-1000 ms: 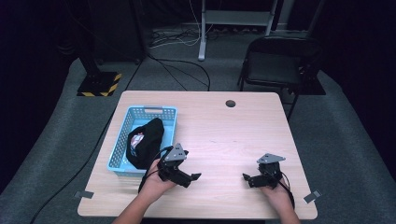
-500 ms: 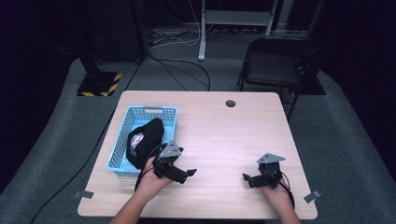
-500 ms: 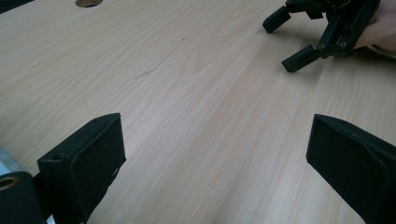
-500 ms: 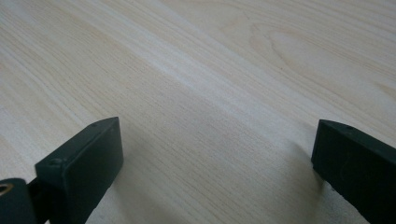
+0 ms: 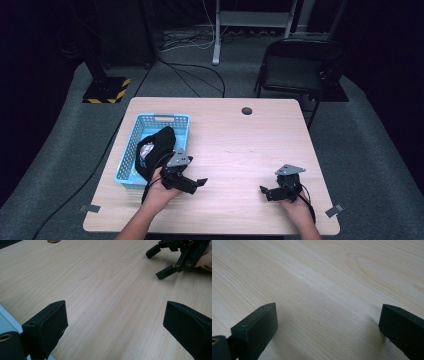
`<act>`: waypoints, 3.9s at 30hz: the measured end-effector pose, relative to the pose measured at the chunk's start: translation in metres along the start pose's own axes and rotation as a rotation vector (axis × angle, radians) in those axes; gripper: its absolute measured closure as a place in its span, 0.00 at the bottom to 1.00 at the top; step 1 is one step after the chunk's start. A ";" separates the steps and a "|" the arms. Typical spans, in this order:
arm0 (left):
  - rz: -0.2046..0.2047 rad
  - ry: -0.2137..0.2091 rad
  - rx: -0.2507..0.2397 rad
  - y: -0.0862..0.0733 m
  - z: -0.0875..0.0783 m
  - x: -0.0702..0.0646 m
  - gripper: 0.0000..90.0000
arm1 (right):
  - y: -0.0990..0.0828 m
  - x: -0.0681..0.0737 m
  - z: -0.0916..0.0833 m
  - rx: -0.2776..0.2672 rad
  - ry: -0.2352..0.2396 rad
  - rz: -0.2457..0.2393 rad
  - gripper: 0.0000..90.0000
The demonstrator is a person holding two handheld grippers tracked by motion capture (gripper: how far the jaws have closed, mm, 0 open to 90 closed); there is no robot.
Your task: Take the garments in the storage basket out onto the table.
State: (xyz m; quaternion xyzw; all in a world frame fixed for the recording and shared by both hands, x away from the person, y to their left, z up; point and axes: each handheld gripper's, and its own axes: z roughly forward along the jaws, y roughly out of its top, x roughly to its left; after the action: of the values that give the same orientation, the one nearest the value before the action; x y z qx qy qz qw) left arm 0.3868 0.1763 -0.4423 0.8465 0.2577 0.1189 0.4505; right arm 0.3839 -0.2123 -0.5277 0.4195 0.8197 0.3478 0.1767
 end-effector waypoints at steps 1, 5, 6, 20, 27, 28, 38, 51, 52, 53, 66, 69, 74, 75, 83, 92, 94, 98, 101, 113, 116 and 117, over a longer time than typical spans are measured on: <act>0.000 0.000 0.000 0.000 0.000 0.000 0.06 | 0.000 0.000 0.000 0.000 0.000 0.000 0.02; -0.005 0.008 -0.004 0.000 -0.002 0.002 0.06 | 0.000 0.000 0.000 0.000 0.000 0.000 0.02; -0.007 0.009 -0.004 -0.001 -0.002 0.003 0.06 | 0.000 0.000 0.000 0.000 0.000 0.000 0.02; -0.037 0.036 -0.014 -0.003 -0.010 0.013 0.05 | 0.000 0.000 0.000 0.000 0.000 0.000 0.02; -0.048 0.051 -0.014 -0.004 -0.012 0.018 0.05 | 0.000 0.000 0.000 0.000 0.000 0.000 0.02; -0.050 0.053 -0.014 -0.005 -0.013 0.018 0.05 | 0.000 0.000 0.000 0.000 0.000 0.000 0.02; -0.068 0.070 -0.019 -0.006 -0.018 0.025 0.05 | 0.000 0.000 0.000 0.000 0.000 0.000 0.02; -0.083 0.093 -0.020 -0.008 -0.023 0.031 0.05 | 0.000 0.000 0.000 0.000 0.000 0.000 0.02; -0.085 0.094 -0.021 -0.009 -0.023 0.032 0.05 | 0.000 0.000 0.000 0.000 0.000 0.000 0.02; -0.085 0.094 -0.021 -0.009 -0.023 0.032 0.05 | 0.000 0.000 0.000 0.000 0.000 0.000 0.02; -0.100 0.114 -0.024 -0.010 -0.029 0.038 0.05 | 0.000 0.000 0.000 0.000 0.000 0.000 0.02; -0.105 0.119 -0.024 -0.011 -0.029 0.040 0.05 | 0.000 0.000 0.000 0.000 0.000 0.000 0.02; -0.111 0.127 -0.020 -0.012 -0.030 0.043 0.05 | 0.000 0.000 0.000 0.000 0.000 0.000 0.02; -0.111 0.127 -0.020 -0.012 -0.030 0.043 0.05 | 0.000 0.000 0.000 0.000 0.000 0.000 0.02; -0.124 0.148 -0.016 -0.012 -0.034 0.050 0.05 | 0.000 0.000 0.000 0.000 0.000 0.000 0.02; -0.138 0.167 -0.017 -0.010 -0.038 0.059 0.05 | 0.000 0.000 0.000 0.000 0.000 0.000 0.02; -0.146 0.168 -0.018 -0.010 -0.038 0.060 0.05 | 0.000 0.000 0.000 0.000 0.000 0.000 0.02; -0.161 0.175 -0.018 -0.012 -0.039 0.066 0.05 | 0.000 0.000 0.000 0.000 0.000 0.000 0.02; -0.171 0.178 -0.008 -0.014 -0.039 0.071 0.05 | 0.000 0.000 0.000 0.000 0.000 0.000 0.02; -0.197 0.213 0.030 -0.013 -0.041 0.090 0.05 | 0.000 0.000 0.000 0.000 0.000 0.000 0.02; -0.200 0.233 0.046 -0.012 -0.041 0.095 0.05 | 0.000 0.000 0.000 0.000 0.000 0.000 0.02; -0.199 0.240 0.050 -0.012 -0.042 0.097 0.05 | 0.000 0.000 0.000 0.000 0.000 0.000 0.02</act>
State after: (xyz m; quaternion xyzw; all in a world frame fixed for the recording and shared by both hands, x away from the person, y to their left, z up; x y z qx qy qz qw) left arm 0.4464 0.2637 -0.4313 0.8074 0.3954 0.1675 0.4047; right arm 0.3839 -0.2123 -0.5276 0.4196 0.8195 0.3479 0.1768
